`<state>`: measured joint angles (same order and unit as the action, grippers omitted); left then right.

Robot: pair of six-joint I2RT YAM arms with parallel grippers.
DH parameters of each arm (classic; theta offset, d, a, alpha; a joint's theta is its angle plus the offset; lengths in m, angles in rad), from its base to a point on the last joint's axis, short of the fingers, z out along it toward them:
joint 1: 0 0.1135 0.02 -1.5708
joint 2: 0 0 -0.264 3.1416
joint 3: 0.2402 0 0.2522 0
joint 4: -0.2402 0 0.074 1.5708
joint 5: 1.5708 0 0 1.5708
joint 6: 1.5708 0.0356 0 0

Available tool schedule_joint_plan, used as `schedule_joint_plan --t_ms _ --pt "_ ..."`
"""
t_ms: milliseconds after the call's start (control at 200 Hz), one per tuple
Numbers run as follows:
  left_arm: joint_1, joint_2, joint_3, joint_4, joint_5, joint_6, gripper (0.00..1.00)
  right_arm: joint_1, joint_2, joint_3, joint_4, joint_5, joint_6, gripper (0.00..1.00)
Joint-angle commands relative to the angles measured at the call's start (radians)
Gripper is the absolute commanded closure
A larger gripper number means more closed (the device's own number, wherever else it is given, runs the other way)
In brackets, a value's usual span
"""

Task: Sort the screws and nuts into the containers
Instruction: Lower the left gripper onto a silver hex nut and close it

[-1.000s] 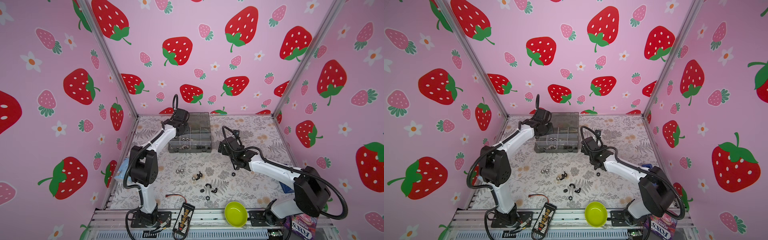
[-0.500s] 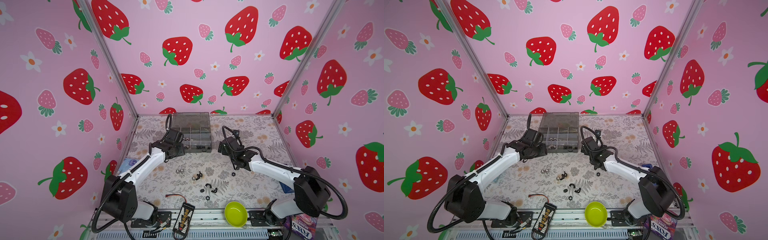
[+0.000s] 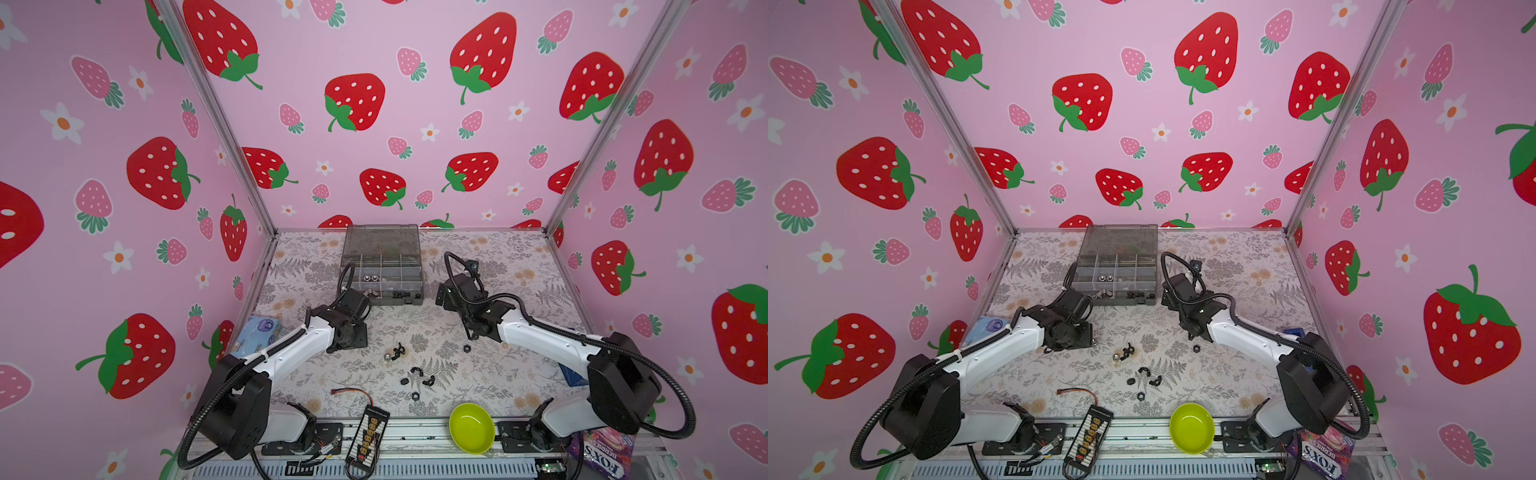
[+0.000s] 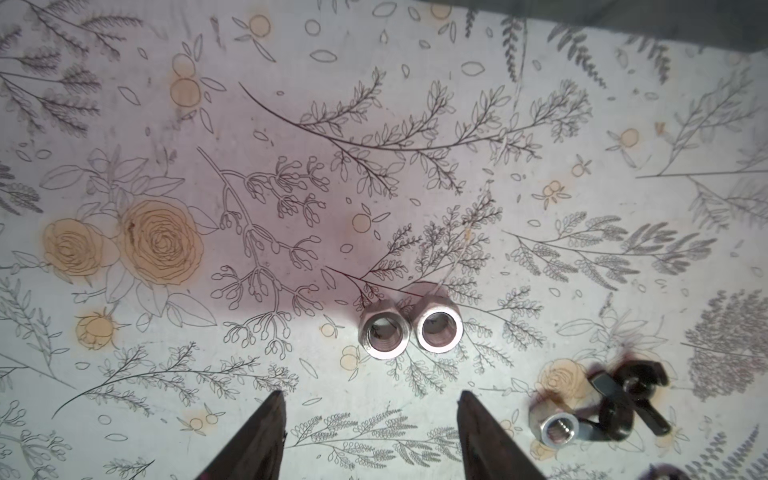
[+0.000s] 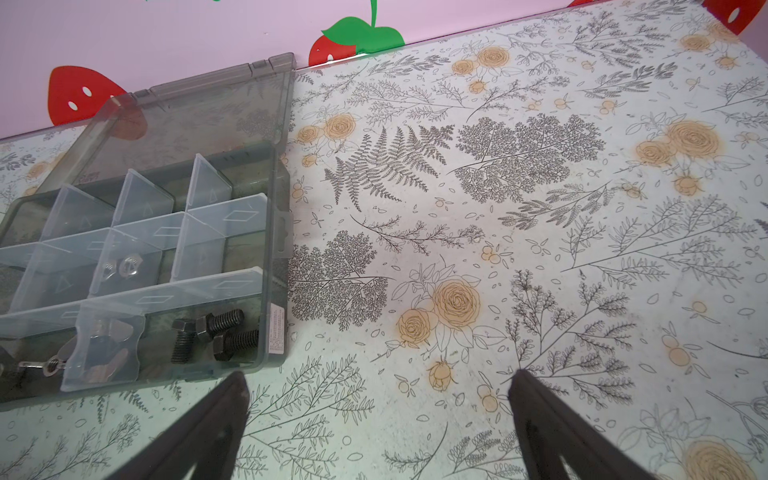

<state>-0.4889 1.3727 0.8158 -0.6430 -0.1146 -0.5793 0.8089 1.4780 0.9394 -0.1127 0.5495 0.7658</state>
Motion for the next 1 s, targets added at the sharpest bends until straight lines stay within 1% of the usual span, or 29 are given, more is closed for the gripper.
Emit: schedule_joint_plan --t_ms 0,165,365,545,915,995 --pt "-0.014 0.049 -0.003 0.017 -0.021 0.004 0.33 -0.003 -0.009 -0.001 -0.001 0.003 0.022 0.00" --pt "-0.021 0.109 0.003 0.015 -0.042 -0.002 0.34 -0.003 -0.010 0.004 -0.014 0.008 0.020 0.00" --pt "-0.022 0.133 -0.005 0.016 -0.064 -0.014 0.38 -0.004 -0.008 0.002 -0.018 0.013 0.023 0.00" --pt "-0.021 0.167 0.000 0.047 -0.059 -0.021 0.39 -0.003 0.004 0.009 -0.016 0.009 0.024 0.01" --pt "-0.017 0.220 0.009 0.071 -0.068 -0.024 0.46 -0.003 -0.008 -0.002 -0.026 0.025 0.025 0.00" --pt "-0.014 0.230 0.011 0.074 -0.066 -0.026 0.49 -0.003 -0.004 -0.001 -0.026 0.026 0.027 0.00"
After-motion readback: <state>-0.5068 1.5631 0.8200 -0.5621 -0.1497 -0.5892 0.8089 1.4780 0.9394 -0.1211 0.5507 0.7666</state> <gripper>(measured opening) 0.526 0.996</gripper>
